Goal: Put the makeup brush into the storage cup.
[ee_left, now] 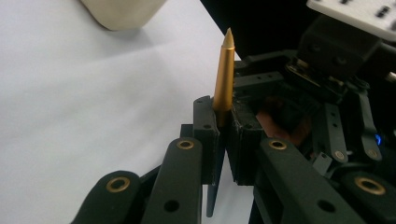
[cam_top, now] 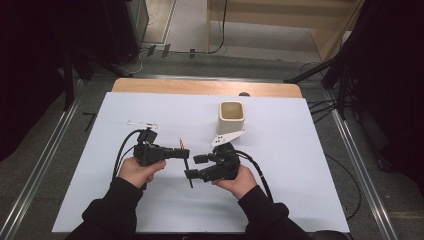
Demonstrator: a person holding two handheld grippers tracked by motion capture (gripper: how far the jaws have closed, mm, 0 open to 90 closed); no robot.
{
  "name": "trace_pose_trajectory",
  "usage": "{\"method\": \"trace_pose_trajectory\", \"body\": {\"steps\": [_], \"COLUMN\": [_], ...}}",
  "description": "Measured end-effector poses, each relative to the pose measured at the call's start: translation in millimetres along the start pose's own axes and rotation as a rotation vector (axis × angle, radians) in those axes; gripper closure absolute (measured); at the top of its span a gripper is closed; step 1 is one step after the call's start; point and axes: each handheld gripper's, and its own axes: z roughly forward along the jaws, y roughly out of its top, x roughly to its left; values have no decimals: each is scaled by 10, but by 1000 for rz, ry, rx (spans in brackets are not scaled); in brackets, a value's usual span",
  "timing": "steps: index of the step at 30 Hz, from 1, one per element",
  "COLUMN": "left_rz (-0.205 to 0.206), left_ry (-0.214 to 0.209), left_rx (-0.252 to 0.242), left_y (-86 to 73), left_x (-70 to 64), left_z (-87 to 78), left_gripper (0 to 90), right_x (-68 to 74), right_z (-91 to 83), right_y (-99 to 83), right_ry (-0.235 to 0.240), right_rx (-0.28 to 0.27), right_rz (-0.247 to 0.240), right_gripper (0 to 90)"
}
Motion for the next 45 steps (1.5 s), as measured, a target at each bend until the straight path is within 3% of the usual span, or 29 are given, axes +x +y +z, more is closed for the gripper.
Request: {"method": "trace_pose_trajectory", "body": {"steps": [3, 4, 6, 10, 15, 30, 45], "left_rz": [43, 51, 69, 84, 102, 137, 137], "left_ry": [-18, -21, -34, -89, -109, -93, -94], "left_rx": [30, 38, 49, 78, 87, 79, 56], "left_y": [15, 17, 19, 25, 31, 17, 22], "left_x": [-26, -33, -35, -26, -34, -52, -53], "left_z": [-12, -15, -22, -14, 16, 54, 41], "left_gripper": [833, 833, 832, 830, 830, 830, 829], "right_x": [-3, -9, -19, -71, -74, -68, -63], "right_z": [15, 30, 36, 42, 64, 119, 96], "right_y": [-7, -21, -32, -86, -106, -114, -90], "right_ry": [11, 39, 49, 87, 81, 102, 100], "right_rx": [6, 8, 2, -31, -38, -32, -39], "right_rz": [5, 3, 2, 52, 45, 79, 92], "right_gripper": [281, 314, 351, 447, 546, 818, 836]}}
